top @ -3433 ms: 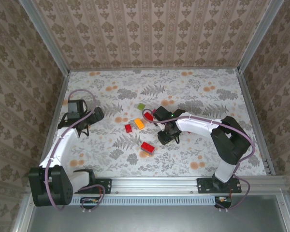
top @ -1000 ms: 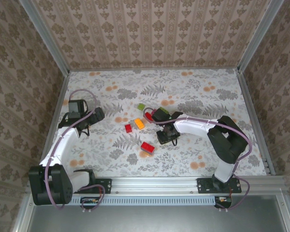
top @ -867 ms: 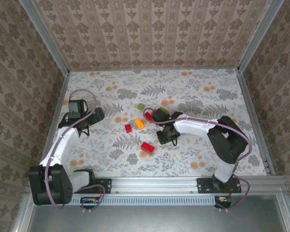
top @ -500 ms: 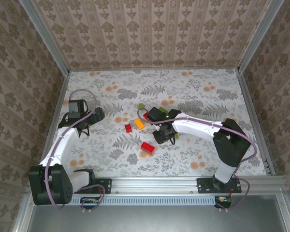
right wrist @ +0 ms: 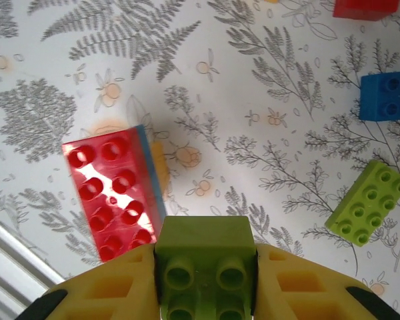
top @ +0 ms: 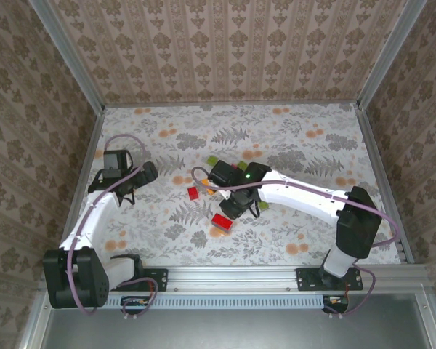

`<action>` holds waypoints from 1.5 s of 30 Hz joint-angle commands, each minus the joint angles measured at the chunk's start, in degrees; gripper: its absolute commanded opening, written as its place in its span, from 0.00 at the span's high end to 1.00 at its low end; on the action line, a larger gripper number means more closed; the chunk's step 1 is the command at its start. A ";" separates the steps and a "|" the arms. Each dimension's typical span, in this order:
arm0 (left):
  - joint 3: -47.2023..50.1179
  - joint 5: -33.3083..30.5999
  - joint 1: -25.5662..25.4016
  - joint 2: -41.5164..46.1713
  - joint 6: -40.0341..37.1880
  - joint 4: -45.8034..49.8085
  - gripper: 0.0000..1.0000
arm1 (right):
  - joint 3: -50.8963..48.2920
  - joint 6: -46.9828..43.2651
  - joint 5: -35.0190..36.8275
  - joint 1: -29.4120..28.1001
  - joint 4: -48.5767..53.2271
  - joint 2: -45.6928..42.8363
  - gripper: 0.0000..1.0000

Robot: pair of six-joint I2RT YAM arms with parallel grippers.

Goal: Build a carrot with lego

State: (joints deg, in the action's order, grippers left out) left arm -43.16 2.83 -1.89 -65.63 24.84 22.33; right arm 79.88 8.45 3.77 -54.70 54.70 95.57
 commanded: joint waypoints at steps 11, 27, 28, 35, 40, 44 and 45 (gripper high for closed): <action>-1.40 -0.02 -0.37 0.15 -1.11 -0.11 0.00 | 4.67 -2.57 -3.32 -3.90 3.03 3.62 0.68; -1.46 -0.19 -0.38 0.15 -1.21 -0.01 0.00 | 5.11 -2.86 -4.02 -4.72 1.29 7.76 0.68; -1.49 -0.19 -0.34 0.15 -1.28 -0.04 0.00 | 5.11 -2.79 -3.97 -4.76 1.27 7.88 0.68; -1.56 -0.19 -0.42 0.06 -1.28 -0.09 0.00 | 5.11 -2.73 -3.77 -4.85 1.08 8.79 0.69; -1.58 -0.12 -0.37 0.02 -1.27 -0.09 0.00 | 5.31 -2.83 -3.77 -4.80 1.11 9.36 0.68; -1.51 -0.11 -0.34 0.06 -1.27 -0.01 0.00 | 5.38 -3.00 -3.62 -4.81 1.25 9.63 0.68; -1.51 -0.11 -0.44 -0.04 -1.29 -0.03 0.00 | 5.38 -3.08 -3.43 -4.81 1.31 9.85 0.69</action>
State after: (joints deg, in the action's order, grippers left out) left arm -43.16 2.83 -1.91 -65.63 24.45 22.33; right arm 84.44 6.11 0.58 -59.16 55.44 103.39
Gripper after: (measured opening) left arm 0.994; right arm 0.318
